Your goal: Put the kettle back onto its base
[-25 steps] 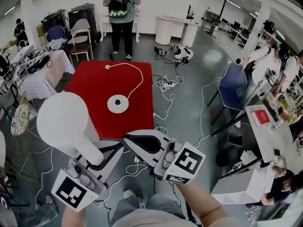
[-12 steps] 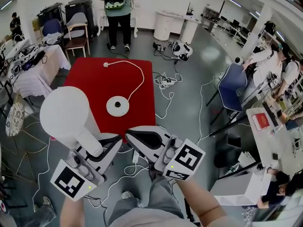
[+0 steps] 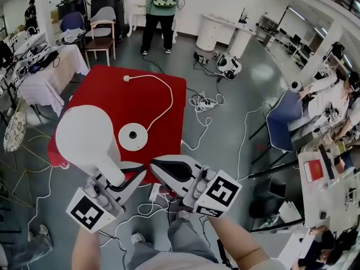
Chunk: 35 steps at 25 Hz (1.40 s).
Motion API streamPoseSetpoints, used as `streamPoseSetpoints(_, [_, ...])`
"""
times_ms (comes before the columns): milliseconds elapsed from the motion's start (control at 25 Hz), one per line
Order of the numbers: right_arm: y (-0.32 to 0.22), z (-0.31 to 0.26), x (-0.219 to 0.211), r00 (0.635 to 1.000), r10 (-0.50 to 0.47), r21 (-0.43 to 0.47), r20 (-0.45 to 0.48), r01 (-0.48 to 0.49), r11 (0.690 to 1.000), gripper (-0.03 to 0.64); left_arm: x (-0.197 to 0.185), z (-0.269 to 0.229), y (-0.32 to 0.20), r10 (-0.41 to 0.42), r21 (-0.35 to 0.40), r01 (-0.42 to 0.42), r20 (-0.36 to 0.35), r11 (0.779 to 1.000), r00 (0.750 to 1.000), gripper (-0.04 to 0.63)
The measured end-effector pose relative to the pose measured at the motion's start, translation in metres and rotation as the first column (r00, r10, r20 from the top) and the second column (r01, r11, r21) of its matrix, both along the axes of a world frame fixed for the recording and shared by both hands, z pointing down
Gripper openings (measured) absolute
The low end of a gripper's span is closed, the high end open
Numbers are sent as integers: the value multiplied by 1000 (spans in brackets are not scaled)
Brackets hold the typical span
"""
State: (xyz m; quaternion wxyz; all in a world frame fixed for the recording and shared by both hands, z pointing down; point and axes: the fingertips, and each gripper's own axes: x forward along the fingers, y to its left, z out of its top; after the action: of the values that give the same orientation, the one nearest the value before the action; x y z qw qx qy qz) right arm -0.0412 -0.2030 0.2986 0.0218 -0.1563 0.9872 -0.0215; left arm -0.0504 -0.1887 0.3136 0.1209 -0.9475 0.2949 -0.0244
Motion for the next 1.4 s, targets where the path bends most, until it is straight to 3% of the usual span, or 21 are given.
streamPoseSetpoints(120, [-25, 9, 18, 1000, -18, 0, -9, 18, 1000, 8, 15, 11, -34, -13, -14, 13, -38, 1000, 999, 6])
streamPoseSetpoints(320, [-65, 33, 34, 999, -26, -24, -18, 26, 999, 7, 32, 45, -86, -7, 6, 7, 10, 1000, 1000, 6])
streamPoseSetpoints(600, [-102, 56, 51, 999, -28, -41, -39, 27, 999, 8, 56, 85, -138, 15, -22, -15, -13, 1000, 1000, 5])
streamPoseSetpoints(800, [-115, 69, 60, 998, -35, -50, -56, 32, 998, 7, 65, 104, -161, 14, -74, -20, -76, 997, 997, 6])
streamPoseSetpoints(1080, [-119, 79, 62, 997, -31, -60, -74, 27, 998, 8, 71, 122, -174, 51, -92, -61, -107, 994, 993, 5])
streamPoseSetpoints(1400, [-118, 84, 62, 996, -25, -63, -90, 20, 998, 8, 76, 131, -180, 89, -58, -93, -66, 994, 994, 6])
